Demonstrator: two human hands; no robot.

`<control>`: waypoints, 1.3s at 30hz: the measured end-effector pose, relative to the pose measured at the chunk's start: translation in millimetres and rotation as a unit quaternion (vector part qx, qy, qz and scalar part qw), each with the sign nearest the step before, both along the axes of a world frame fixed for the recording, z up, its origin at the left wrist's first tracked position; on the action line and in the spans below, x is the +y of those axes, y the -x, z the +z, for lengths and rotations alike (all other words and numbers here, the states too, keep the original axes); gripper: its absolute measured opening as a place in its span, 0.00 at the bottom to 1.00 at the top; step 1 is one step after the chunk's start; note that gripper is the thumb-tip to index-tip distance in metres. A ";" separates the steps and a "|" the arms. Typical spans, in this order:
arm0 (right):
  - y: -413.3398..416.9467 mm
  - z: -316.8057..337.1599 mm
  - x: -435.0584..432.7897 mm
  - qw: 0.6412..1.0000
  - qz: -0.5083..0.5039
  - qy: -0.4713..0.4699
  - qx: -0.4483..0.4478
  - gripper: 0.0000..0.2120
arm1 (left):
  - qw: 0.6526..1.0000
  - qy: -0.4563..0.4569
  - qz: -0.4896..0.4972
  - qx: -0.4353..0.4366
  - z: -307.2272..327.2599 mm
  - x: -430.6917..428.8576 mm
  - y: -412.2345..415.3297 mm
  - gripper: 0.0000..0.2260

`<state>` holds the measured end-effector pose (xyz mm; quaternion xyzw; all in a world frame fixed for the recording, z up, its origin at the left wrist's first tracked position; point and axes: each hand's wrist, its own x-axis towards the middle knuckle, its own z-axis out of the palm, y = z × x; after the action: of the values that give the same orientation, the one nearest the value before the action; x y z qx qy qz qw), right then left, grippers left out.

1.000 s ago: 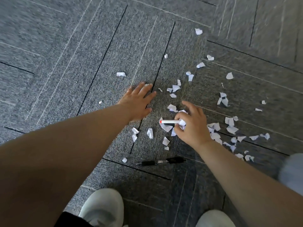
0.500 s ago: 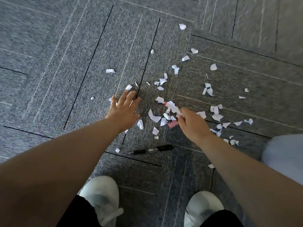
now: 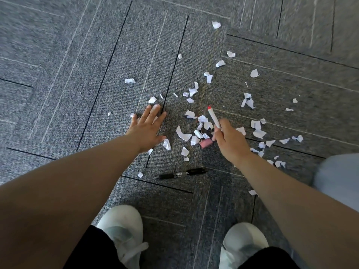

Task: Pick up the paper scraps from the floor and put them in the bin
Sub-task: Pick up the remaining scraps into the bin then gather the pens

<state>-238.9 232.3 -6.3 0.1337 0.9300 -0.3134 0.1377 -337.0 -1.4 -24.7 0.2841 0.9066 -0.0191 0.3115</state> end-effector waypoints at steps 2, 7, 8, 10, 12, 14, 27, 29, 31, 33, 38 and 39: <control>-0.1 0.0 -0.4 0.999 0.006 -0.020 0.025 0.09 | 1.000 0.001 0.000 -0.001 -0.8 0.0 0.0 0.34; 6.2 7.0 1.9 0.992 0.004 -0.118 0.033 0.13 | 1.000 0.003 -0.001 -0.003 -1.1 -0.4 -0.2 0.34; 5.9 9.8 1.8 0.992 0.005 -0.121 0.030 0.14 | 1.000 0.004 -0.001 -0.003 -1.3 -0.3 -0.3 0.34; 3.9 14.7 1.4 0.989 0.028 -0.133 0.053 0.14 | 1.000 0.005 -0.003 -0.002 -1.5 -0.2 0.1 0.34; -0.3 16.8 -2.3 0.976 0.107 -0.146 0.118 0.13 | 1.000 0.006 -0.005 -0.002 -1.5 -0.3 0.3 0.34; -12.6 15.1 -11.3 0.958 0.214 -0.122 0.147 0.10 | 1.000 0.006 -0.003 -0.004 -1.4 -0.7 0.4 0.34; -81.3 -16.1 -44.3 0.938 0.303 -0.154 0.071 0.18 | 1.000 0.002 0.002 -0.010 -2.8 -1.0 1.4 0.34; -80.4 -13.5 -44.6 0.933 0.327 -0.140 0.060 0.16 | 1.000 0.001 0.002 -0.008 -3.3 -1.0 1.2 0.34; -86.6 -10.3 -44.4 0.923 0.356 -0.136 0.049 0.17 | 1.000 -0.002 0.003 -0.007 -3.7 -0.5 0.4 0.34; -98.2 -6.2 -43.3 0.917 0.373 -0.138 0.033 0.19 | 1.000 -0.006 0.003 -0.005 -3.3 -1.1 0.2 0.34; -99.8 6.7 -10.0 0.959 0.217 -0.182 0.033 0.19 | 1.000 -0.005 0.008 0.002 1.2 0.3 -2.4 0.33; -95.5 8.1 2.5 0.964 0.161 -0.210 0.033 0.18 | 1.000 -0.006 0.012 0.004 2.3 1.7 -4.8 0.33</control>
<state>-143.4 234.8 1.8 -0.0025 0.9883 -0.0891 0.1240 -332.2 0.3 -22.4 0.2747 0.9113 -0.0106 0.3064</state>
